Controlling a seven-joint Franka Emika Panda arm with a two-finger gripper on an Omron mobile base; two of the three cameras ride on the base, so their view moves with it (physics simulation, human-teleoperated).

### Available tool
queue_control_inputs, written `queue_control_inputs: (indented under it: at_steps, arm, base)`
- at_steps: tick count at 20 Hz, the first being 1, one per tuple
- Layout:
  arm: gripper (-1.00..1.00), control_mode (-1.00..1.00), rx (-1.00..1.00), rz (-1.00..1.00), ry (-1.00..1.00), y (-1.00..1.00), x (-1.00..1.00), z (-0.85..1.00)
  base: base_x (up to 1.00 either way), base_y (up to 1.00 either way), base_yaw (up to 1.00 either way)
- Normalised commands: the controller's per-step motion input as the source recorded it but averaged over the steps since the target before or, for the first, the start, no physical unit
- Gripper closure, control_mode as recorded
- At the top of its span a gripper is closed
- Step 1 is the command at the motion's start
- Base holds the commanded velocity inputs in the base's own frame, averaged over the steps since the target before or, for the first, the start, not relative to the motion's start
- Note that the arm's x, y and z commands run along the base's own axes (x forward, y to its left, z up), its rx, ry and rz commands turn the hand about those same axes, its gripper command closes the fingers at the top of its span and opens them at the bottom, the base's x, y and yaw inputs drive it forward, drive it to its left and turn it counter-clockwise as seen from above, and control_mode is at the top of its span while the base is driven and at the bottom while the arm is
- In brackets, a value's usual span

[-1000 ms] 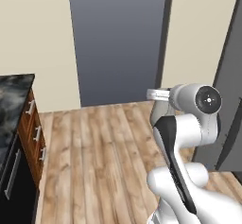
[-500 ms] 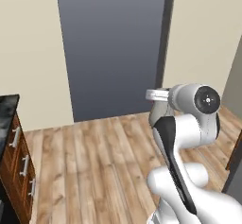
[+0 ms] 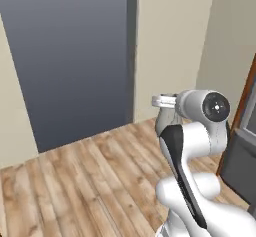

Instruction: Move the mayonnaise and corn from the top shelf to the second highest shelf to make space. Then, place the pitcher from the counter on the cleared top shelf.

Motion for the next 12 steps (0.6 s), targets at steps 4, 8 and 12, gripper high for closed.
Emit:
queue_control_inputs:
  at_steps: [4,8,12]
  arm:
    - [1.0,1.0,0.0,0.0,0.0,0.0,0.0,0.0]
    - [1.0,1.0,0.0,0.0,0.0,0.0,0.0,0.0]
    - [1.0,1.0,0.0,0.0,0.0,0.0,0.0,0.0]
  base:
    - [0.41,0.41,-0.54]
    - [0.42,0.44,-0.52]
    - [0.39,0.47,-0.5]
